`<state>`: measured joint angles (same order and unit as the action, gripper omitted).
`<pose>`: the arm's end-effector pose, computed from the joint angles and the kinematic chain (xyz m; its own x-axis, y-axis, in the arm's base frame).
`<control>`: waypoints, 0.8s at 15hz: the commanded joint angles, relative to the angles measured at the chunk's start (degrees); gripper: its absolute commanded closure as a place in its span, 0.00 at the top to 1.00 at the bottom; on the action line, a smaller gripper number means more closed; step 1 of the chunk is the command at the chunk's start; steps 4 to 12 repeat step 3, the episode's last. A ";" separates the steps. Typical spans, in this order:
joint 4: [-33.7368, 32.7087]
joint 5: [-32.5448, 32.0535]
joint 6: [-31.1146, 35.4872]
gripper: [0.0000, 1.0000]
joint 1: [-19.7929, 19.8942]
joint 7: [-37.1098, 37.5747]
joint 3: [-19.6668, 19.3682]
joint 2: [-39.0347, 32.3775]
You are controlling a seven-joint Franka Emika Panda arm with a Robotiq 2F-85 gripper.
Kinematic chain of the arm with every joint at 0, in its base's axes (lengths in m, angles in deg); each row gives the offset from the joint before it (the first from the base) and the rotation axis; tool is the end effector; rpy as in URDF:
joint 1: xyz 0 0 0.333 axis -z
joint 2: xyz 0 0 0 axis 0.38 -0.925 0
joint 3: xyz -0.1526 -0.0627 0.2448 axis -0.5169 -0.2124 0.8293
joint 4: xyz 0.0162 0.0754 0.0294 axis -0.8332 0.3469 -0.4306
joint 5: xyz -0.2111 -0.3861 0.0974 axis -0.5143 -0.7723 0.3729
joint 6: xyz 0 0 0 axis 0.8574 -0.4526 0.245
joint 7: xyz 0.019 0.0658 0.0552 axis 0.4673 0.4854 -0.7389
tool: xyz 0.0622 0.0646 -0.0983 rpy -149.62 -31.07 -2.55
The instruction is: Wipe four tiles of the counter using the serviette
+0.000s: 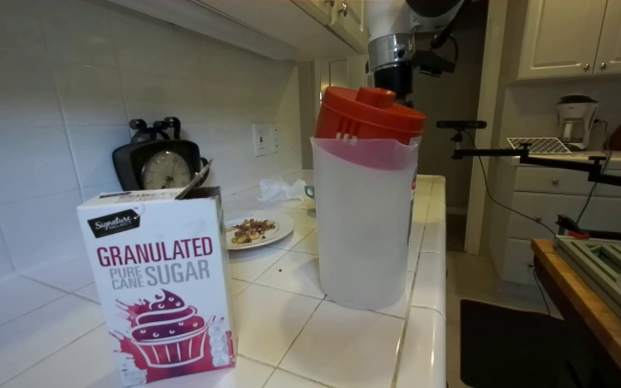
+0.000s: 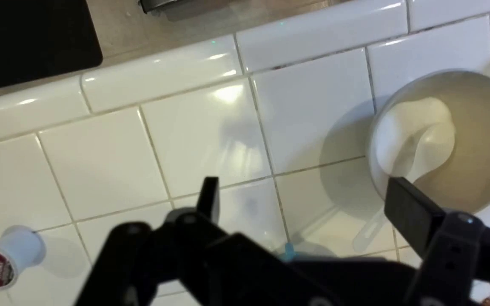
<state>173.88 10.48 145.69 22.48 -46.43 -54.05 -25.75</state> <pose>0.5307 -0.0373 0.3227 0.9497 -0.3042 -0.0741 -0.3021 -0.9525 0.0383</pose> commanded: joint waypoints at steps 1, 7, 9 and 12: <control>0.86 -0.21 0.04 1.00 1.14 -0.56 1.09 1.09; 2.08 -0.63 0.41 1.00 1.25 -0.97 1.16 2.49; 2.08 -0.63 0.41 1.00 1.25 -0.97 1.16 2.49; 2.08 -0.63 0.41 1.00 1.25 -0.97 1.16 2.49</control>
